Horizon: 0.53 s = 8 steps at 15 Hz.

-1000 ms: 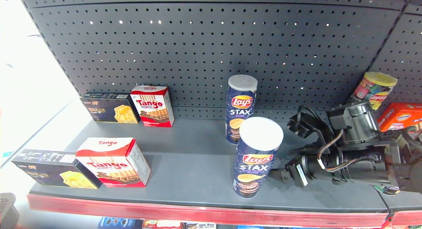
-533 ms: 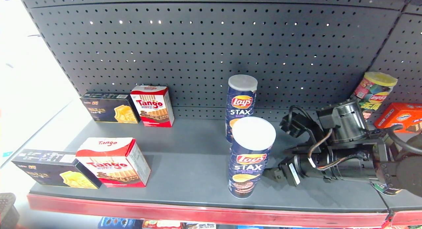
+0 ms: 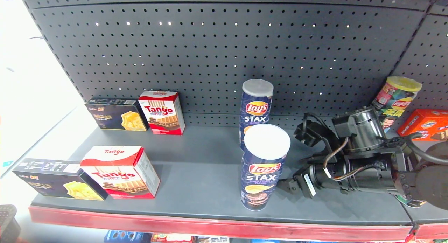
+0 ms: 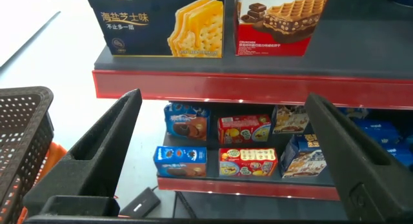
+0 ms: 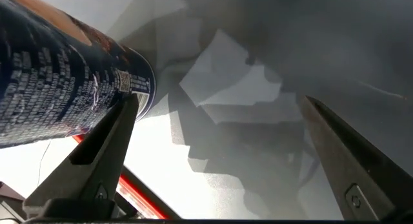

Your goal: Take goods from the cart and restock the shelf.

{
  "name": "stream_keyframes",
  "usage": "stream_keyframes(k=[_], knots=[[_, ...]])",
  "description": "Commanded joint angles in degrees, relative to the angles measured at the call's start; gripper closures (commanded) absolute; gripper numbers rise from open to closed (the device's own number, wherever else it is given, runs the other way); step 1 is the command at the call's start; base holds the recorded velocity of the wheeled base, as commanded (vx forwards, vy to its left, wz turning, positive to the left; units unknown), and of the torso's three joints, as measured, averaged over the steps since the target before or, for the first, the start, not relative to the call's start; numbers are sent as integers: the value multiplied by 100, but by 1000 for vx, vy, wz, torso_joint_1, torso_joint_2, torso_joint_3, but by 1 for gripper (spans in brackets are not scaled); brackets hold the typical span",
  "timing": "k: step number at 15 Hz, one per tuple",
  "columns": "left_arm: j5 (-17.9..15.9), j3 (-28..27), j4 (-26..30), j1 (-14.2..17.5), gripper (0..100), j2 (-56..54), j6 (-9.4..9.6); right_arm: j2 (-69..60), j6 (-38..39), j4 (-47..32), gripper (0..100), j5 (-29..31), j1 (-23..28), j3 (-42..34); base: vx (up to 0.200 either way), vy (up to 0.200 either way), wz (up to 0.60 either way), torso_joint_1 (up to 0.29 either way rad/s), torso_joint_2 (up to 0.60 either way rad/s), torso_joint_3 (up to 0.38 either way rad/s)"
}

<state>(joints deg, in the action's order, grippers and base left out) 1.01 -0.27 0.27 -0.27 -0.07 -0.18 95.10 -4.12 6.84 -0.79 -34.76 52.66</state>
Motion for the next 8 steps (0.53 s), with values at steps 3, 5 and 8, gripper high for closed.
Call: stream_keyframes(k=[3,5,8], knots=[[4,0,0,0,0,7,-8,-150,8,2,0,9,57,-2,0,0,0,0,0,0],[4,9,0,0,0,7,-8,-747,52,2,0,9,153,-2,0,0,0,0,0,0],[4,9,0,0,0,7,1,-2022,227,-16,0,18,285,-116,0,0,0,0,0,0]])
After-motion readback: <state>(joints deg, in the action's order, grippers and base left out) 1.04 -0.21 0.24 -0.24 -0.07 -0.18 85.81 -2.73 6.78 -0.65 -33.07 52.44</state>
